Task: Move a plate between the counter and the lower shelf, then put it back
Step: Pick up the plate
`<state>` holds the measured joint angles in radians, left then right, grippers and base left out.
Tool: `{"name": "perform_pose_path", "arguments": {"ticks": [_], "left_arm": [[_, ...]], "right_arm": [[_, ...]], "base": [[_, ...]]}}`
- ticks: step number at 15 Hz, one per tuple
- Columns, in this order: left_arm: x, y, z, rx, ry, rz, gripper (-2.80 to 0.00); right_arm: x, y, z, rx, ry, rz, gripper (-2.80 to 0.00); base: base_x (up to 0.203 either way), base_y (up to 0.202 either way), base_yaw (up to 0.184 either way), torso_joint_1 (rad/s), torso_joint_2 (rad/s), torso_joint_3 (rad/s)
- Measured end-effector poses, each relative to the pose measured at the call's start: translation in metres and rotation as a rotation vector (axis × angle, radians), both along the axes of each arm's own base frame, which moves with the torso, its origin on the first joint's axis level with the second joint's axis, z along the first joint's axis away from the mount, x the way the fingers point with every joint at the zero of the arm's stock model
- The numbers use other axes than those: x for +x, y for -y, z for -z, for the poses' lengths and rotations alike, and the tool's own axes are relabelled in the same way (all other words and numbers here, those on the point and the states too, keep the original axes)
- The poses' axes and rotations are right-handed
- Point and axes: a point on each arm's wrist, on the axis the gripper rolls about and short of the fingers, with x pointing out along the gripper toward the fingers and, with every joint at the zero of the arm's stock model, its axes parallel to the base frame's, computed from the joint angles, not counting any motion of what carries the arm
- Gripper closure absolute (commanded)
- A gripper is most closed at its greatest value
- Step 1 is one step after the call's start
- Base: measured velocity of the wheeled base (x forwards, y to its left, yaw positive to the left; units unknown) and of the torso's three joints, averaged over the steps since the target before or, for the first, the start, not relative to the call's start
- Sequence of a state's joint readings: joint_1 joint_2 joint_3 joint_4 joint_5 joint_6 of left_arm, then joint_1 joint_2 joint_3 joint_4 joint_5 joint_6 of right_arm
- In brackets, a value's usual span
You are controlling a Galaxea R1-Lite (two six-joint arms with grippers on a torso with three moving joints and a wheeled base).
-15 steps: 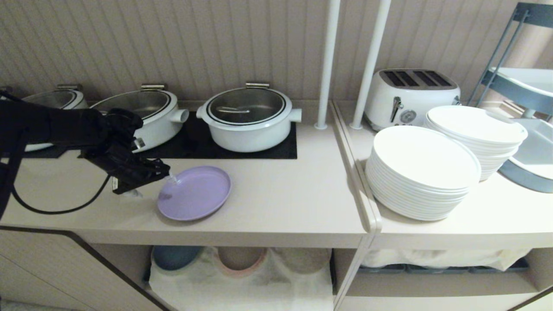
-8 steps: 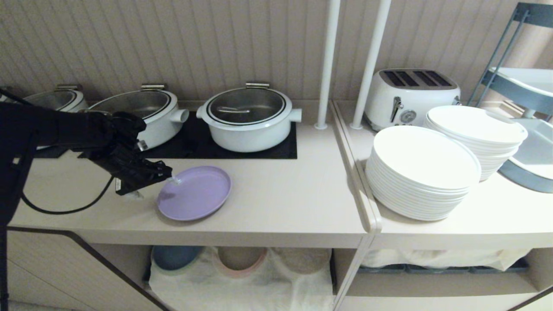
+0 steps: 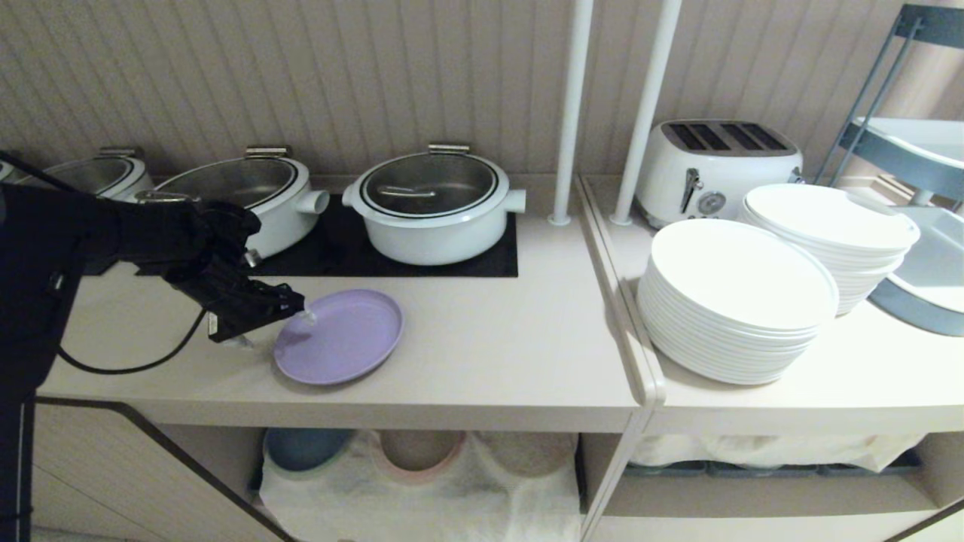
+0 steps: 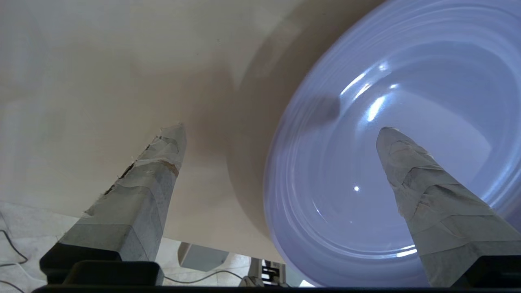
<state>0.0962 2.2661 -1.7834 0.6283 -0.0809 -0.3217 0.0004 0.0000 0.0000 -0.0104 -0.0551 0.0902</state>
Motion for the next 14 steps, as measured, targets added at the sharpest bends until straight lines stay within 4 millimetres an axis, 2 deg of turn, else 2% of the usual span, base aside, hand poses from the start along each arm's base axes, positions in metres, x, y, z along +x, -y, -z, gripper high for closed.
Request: {"name": "perform_pose_path", "arguments": {"ticks": [14], "left_arm": [[0.005,-0.007,0.018,-0.004,-0.038,-0.018,-2.8]], "right_arm": [[0.0,0.0,0.0,0.0,0.0,0.0,0.0]], "base": [[0.0,0.0,0.0,0.0,0.0,0.0]]}}
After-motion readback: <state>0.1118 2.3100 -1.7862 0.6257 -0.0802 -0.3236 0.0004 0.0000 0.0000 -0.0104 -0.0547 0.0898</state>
